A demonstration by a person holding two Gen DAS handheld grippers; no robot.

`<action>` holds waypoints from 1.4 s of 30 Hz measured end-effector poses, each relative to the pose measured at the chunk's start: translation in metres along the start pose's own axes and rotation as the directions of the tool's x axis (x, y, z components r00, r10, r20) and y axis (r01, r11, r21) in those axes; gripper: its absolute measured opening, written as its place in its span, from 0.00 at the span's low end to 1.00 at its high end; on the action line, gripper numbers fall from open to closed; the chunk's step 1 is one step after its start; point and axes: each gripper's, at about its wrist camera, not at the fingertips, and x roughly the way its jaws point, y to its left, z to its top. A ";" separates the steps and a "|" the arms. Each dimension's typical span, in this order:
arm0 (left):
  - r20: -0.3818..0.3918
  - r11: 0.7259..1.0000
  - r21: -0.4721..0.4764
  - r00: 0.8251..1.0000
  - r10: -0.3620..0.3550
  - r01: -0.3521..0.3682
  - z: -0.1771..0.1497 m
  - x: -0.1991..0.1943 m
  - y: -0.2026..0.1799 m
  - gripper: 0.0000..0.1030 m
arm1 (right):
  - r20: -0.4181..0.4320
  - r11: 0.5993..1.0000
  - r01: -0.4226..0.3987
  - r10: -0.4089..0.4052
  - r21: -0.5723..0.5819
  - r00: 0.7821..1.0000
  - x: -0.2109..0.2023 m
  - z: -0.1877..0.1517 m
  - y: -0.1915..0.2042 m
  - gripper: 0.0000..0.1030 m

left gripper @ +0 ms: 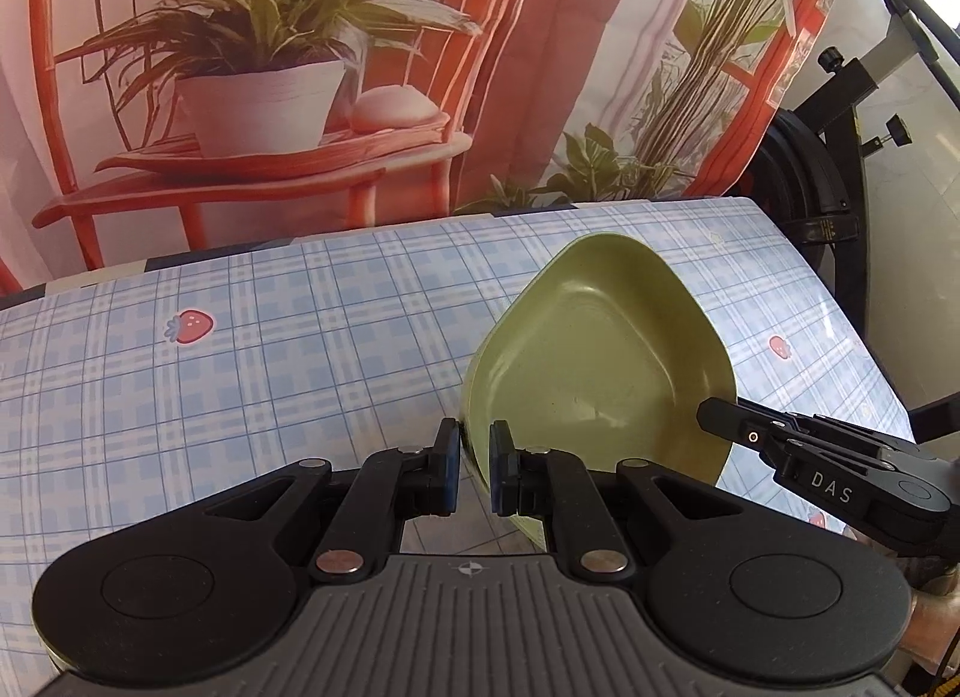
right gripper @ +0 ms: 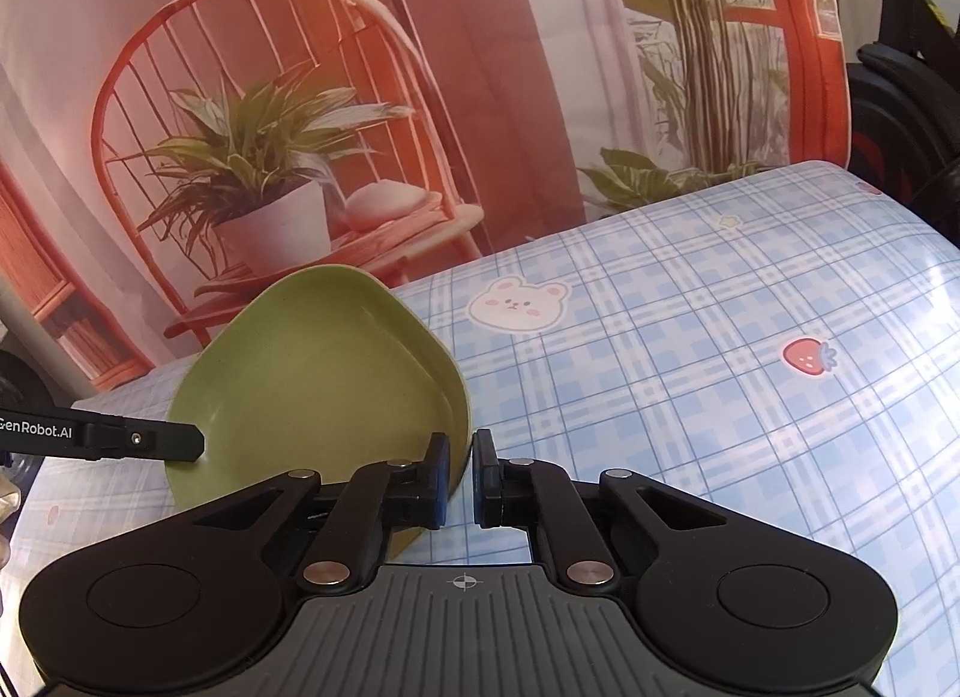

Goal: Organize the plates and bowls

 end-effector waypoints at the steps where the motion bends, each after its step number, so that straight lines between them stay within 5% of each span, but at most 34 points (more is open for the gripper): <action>1: 0.008 1.000 0.006 1.000 0.004 -0.004 0.001 -0.005 -0.002 0.10 | 0.007 1.000 -0.002 0.002 -0.004 1.000 -0.004 0.002 0.001 0.07; 16: 0.116 0.999 -0.035 0.993 -0.010 0.015 -0.008 -0.077 -0.001 0.10 | 0.068 0.996 -0.044 0.049 -0.084 0.996 -0.078 0.008 0.038 0.07; 28: 0.124 0.997 -0.059 0.991 -0.041 0.048 -0.051 -0.106 0.022 0.10 | -0.028 0.992 -0.034 0.031 -0.121 0.999 -0.112 -0.024 0.078 0.09; 42: 0.112 0.991 -0.107 0.991 -0.070 0.083 -0.087 -0.108 0.049 0.10 | -0.163 1.000 -0.002 -0.003 -0.027 0.987 -0.115 -0.072 0.105 0.10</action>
